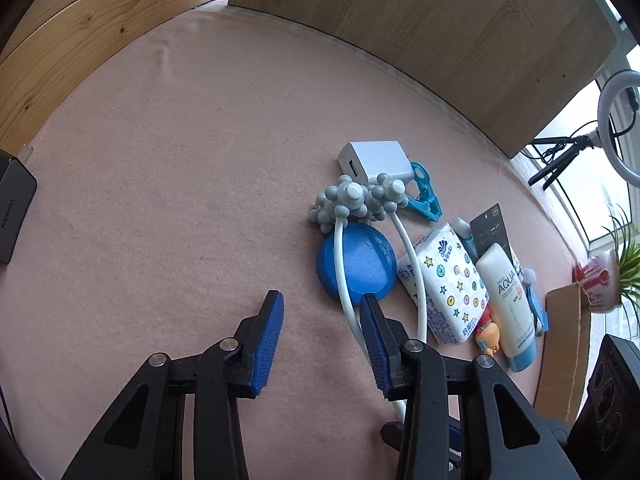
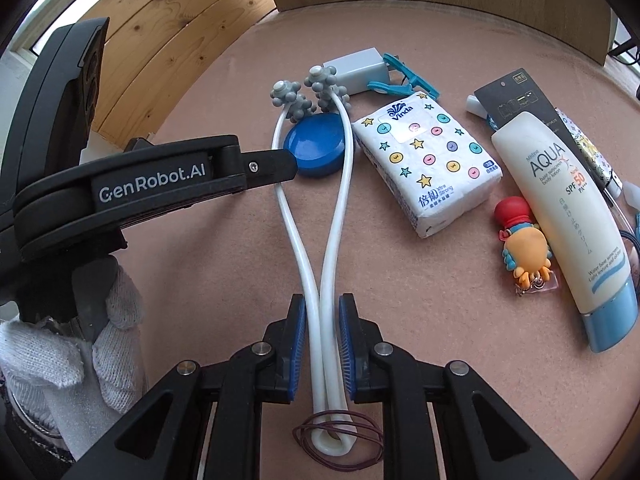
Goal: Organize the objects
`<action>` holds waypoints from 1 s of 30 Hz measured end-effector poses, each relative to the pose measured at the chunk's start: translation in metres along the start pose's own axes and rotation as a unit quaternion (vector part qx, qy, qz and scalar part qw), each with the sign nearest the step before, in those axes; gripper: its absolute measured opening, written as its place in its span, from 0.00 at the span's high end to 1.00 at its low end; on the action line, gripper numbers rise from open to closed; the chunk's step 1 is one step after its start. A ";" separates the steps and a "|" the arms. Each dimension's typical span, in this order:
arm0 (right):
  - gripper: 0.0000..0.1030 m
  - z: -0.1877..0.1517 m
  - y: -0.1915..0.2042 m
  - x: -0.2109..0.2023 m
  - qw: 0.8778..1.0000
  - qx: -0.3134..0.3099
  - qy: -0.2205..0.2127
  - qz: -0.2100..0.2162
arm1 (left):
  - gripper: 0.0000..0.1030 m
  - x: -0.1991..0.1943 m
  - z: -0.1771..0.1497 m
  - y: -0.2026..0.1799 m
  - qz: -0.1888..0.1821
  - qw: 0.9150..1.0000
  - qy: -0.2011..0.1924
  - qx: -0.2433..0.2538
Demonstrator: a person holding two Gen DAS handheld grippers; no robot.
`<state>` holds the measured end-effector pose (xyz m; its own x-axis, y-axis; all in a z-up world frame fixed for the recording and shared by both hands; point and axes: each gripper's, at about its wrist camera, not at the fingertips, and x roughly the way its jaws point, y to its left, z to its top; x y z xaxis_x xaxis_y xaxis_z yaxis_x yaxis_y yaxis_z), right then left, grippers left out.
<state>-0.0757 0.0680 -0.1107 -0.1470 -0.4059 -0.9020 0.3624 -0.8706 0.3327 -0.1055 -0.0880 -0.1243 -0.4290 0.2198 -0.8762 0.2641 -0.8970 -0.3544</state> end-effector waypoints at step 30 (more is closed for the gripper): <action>0.88 0.018 0.027 -0.049 0.995 -0.019 -0.100 -0.024 | 0.95 -0.072 0.046 -0.062 -0.041 0.993 -0.091 0.066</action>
<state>-0.0757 0.0595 -0.0528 -0.3436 -0.4142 -0.8428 0.3842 -0.8809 0.2763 -0.1304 -0.0653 -0.0238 -0.5968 0.2325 -0.7679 0.1119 -0.9236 -0.3666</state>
